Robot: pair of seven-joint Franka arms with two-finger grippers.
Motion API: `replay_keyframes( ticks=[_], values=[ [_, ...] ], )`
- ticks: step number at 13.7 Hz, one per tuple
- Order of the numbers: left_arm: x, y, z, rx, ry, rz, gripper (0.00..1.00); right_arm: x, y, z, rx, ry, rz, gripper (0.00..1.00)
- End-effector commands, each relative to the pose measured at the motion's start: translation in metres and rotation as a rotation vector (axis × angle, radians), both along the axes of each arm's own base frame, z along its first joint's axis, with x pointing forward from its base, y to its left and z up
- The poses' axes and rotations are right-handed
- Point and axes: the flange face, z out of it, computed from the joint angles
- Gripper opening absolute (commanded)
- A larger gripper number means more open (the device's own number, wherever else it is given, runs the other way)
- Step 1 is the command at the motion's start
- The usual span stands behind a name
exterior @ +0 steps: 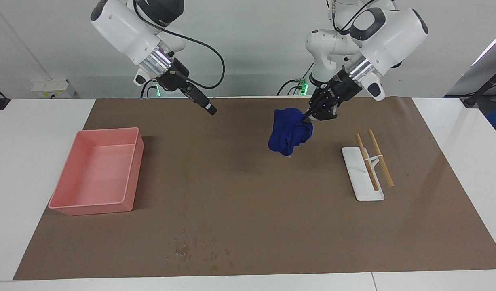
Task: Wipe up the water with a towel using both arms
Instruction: 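Lift the blue towel with the left gripper toward the table center, then pass the towel from the left gripper to the right gripper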
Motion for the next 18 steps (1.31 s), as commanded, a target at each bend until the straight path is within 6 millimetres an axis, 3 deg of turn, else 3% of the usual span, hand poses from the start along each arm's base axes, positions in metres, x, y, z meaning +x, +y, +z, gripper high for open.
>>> replay_keyframes(
  ticks=[1, 7, 12, 13, 14, 16, 18],
  values=[
    [-0.019, -0.034, 0.014, -0.037, 0.007, 0.019, 0.00, 0.004, 0.013, -0.009, 0.147, 0.081, -0.178, 1.00],
    [-0.044, -0.092, 0.028, -0.079, -0.011, 0.050, 0.00, -0.008, 0.057, -0.034, 0.177, 0.140, -0.252, 1.00],
    [-0.057, -0.117, 0.034, -0.114, -0.048, 0.093, 0.00, -0.014, 0.062, -0.045, 0.168, 0.148, -0.249, 1.00],
    [-0.061, -0.122, 0.033, -0.112, -0.046, 0.084, 0.00, -0.013, 0.061, -0.045, 0.167, 0.142, -0.248, 0.95],
    [-0.062, -0.123, 0.034, -0.113, -0.047, 0.082, 0.00, -0.013, 0.062, -0.045, 0.161, 0.121, -0.225, 0.56],
    [-0.065, -0.129, 0.035, -0.116, -0.054, 0.076, 0.00, -0.013, 0.061, -0.046, 0.150, 0.091, -0.188, 0.02],
    [-0.065, -0.129, 0.035, -0.123, -0.059, 0.092, 0.00, -0.014, 0.061, -0.045, 0.141, 0.059, -0.146, 0.00]
  ],
)
